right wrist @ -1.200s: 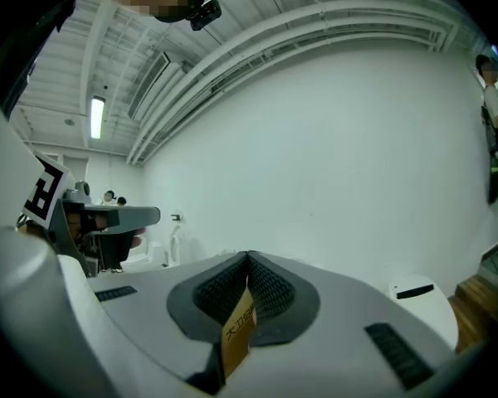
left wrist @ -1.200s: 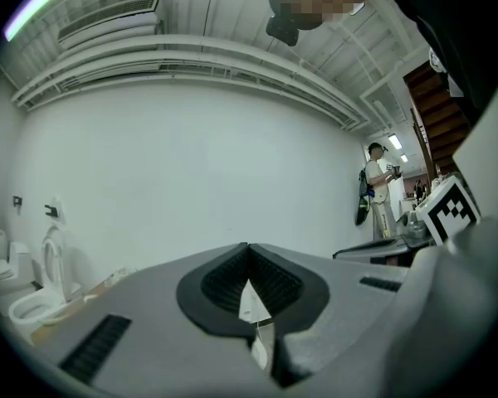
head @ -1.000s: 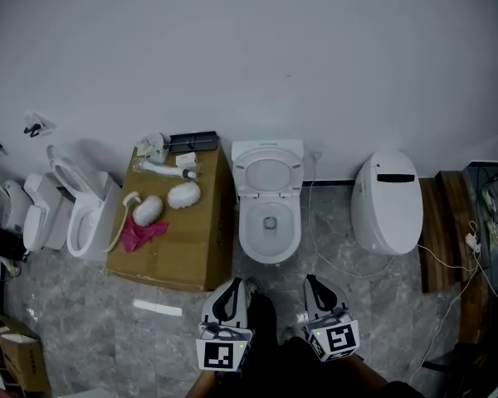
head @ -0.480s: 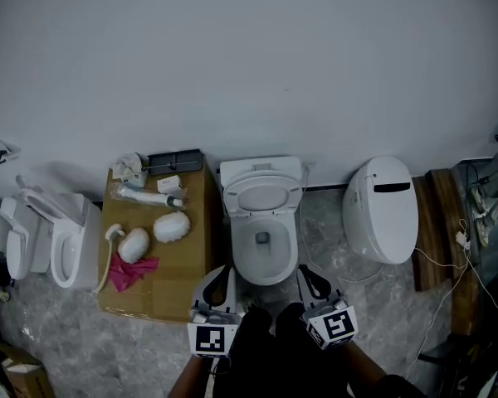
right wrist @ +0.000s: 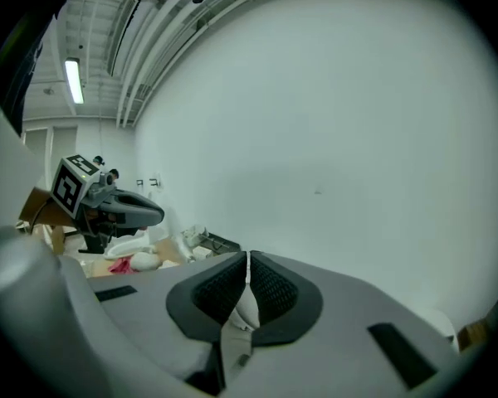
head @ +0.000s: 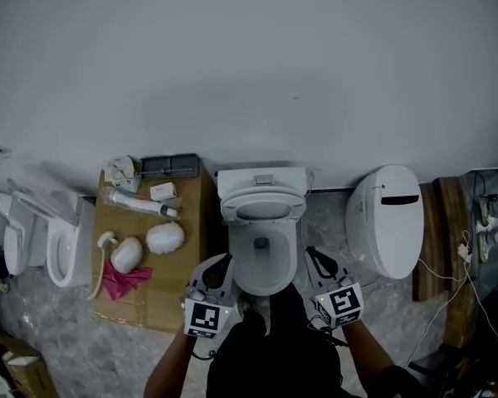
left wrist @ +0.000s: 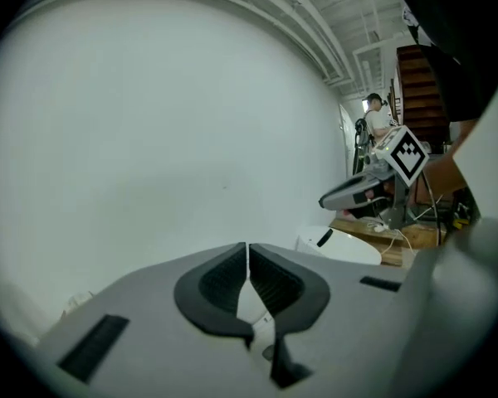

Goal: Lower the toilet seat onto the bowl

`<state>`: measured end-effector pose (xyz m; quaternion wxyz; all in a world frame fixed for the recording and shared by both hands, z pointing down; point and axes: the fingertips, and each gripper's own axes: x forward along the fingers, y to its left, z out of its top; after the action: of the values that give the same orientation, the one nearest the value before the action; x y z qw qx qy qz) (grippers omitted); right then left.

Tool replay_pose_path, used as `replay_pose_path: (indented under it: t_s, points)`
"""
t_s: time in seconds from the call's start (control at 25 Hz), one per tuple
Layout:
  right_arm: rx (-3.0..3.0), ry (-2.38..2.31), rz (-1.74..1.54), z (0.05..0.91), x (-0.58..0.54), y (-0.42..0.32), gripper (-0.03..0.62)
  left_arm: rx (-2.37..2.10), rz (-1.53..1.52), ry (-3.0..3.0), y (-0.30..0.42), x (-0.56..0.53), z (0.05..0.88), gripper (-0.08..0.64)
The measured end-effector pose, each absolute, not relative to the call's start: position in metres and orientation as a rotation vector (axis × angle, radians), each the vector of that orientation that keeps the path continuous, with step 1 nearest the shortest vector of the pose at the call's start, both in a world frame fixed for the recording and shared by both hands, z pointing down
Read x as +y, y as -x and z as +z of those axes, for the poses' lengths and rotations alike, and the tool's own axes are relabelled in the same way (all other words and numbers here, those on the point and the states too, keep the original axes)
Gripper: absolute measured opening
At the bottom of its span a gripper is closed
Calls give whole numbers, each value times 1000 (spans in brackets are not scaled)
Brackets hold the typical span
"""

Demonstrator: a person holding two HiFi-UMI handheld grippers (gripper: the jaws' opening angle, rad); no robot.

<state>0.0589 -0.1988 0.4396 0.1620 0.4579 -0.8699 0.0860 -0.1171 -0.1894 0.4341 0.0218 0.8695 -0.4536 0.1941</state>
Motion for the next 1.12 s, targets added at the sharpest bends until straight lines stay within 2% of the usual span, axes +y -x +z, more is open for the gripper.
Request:
replay_pose_path:
  t_s: [0.04,0.2,0.4,0.76,0.96,1.12]
  points:
    - [-2478,-1271,247,446,-211,-62,29,-1370,626,-2704,113,-200,442,14]
    - [-2450,-1170,249,475,-255,-66,31,-1234,747,-2690,105,-235,488,138]
    - [-2387,-1025,196,516,-305,-70,100,-1179,894,-2678,100,-286,536,141]
    - [-2212,-823,187,618,-364,-77,107,-991,1184,-2641,111,-348,621,164]
    - [-2182,-725,183,651,-381,-69,117,-954,1403,-2630,122,-370,658,164]
    - [-2160,-659,168,668,-388,-66,117,-889,1436,-2610,122,-382,679,164]
